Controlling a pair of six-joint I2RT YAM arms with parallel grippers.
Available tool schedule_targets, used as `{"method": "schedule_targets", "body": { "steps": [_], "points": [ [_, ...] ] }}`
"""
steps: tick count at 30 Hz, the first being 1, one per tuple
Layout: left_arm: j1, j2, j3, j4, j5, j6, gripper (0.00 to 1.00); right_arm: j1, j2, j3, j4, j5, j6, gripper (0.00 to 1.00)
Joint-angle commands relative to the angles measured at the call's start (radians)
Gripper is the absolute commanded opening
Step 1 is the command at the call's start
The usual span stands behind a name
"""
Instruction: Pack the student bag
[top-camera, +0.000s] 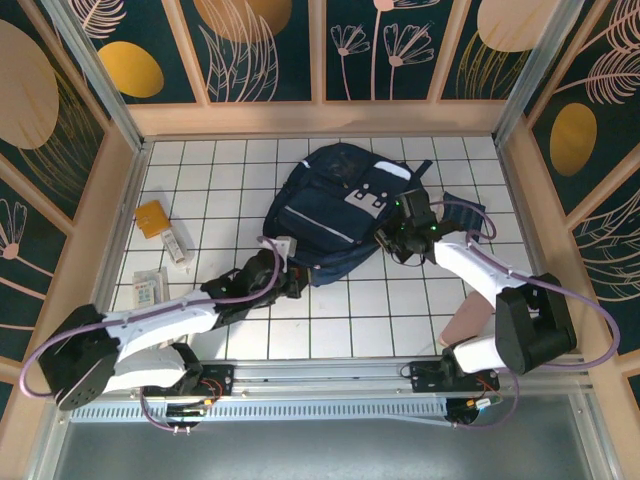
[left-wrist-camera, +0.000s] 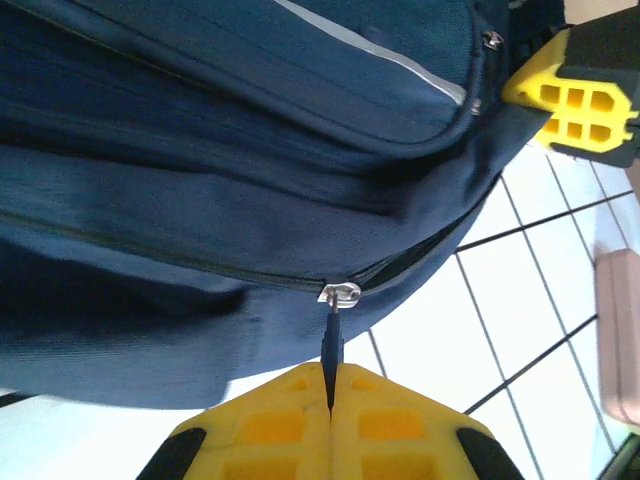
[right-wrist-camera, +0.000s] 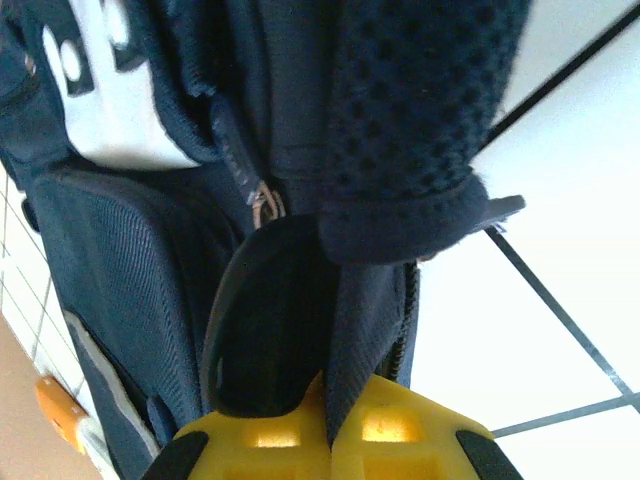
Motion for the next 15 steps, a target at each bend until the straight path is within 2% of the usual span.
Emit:
{"method": "schedule_targets", "body": {
  "steps": [1,4,6,9,10,13,15],
  "points": [
    [0.014,-0.09,-0.051,-0.104,-0.072,0.204,0.0,-0.048,0.026,0.069,0.006,0.025,-0.191,0.0],
    [0.014,-0.127,-0.079,-0.14,-0.118,0.322,0.0,-0.086,0.052,0.1,-0.014,0.051,-0.299,0.0],
    [0.015,-0.132,-0.107,-0.119,-0.135,0.34,0.0,-0.111,0.069,0.105,-0.001,0.021,-0.351,0.0],
    [0.015,-0.103,-0.145,-0.008,-0.068,0.373,0.0,-0.119,0.093,0.105,0.041,-0.03,-0.453,0.0],
    [0.015,-0.083,-0.139,0.014,-0.042,0.382,0.0,-0.118,0.095,0.102,0.05,-0.046,-0.482,0.04],
    [0.016,-0.037,-0.096,0.048,0.036,0.419,0.0,-0.108,0.05,0.069,0.094,-0.091,-0.567,0.33],
    [0.015,-0.028,-0.06,0.042,0.058,0.428,0.0,-0.095,0.002,0.059,0.062,-0.074,-0.603,0.45]
  ]
}}
